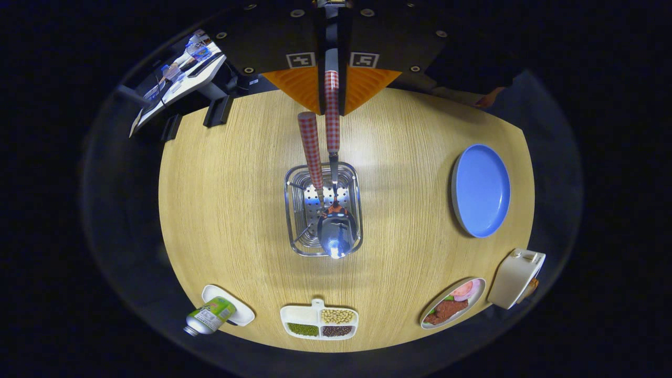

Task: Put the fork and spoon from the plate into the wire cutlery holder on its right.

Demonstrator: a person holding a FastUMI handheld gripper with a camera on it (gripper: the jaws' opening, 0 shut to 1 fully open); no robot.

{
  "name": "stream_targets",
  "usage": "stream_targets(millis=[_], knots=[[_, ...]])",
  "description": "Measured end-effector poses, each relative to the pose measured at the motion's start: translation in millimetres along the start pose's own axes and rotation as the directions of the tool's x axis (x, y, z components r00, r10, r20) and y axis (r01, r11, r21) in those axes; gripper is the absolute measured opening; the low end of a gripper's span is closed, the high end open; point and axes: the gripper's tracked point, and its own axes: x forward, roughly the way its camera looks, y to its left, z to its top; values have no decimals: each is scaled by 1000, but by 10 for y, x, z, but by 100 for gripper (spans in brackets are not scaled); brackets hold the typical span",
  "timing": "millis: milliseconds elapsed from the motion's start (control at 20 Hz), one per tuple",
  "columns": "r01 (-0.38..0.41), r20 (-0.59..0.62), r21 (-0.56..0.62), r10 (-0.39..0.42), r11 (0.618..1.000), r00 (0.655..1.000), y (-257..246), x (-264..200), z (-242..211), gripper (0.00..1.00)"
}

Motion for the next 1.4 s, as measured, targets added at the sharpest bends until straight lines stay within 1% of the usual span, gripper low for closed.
stream_targets(millis=[150, 350, 500, 700, 850, 950, 1050, 1250, 1400], knots=[[-9, -27, 1, 9, 1000, 1000, -24, -2, 13, 10], [1, -52, -30, -3, 1000, 999, -104, -61, -38, 10], [8, -79, -30, -10, 1000, 997, -139, -41, -68, 10], [15, -78, -28, -17, 999, 997, -131, -46, 54, 10], [0, -86, -13, -1, 1000, 996, -85, -88, 123, 10], [-18, -91, 8, 19, 1000, 996, -38, -123, 152, 10], [-52, -91, 61, 57, 997, 994, 38, -146, 197, 12], [-86, -57, 158, 96, 984, 994, 22, -190, 314, 14], [-107, -34, 187, 115, 977, 993, 21, -225, 330, 15]])
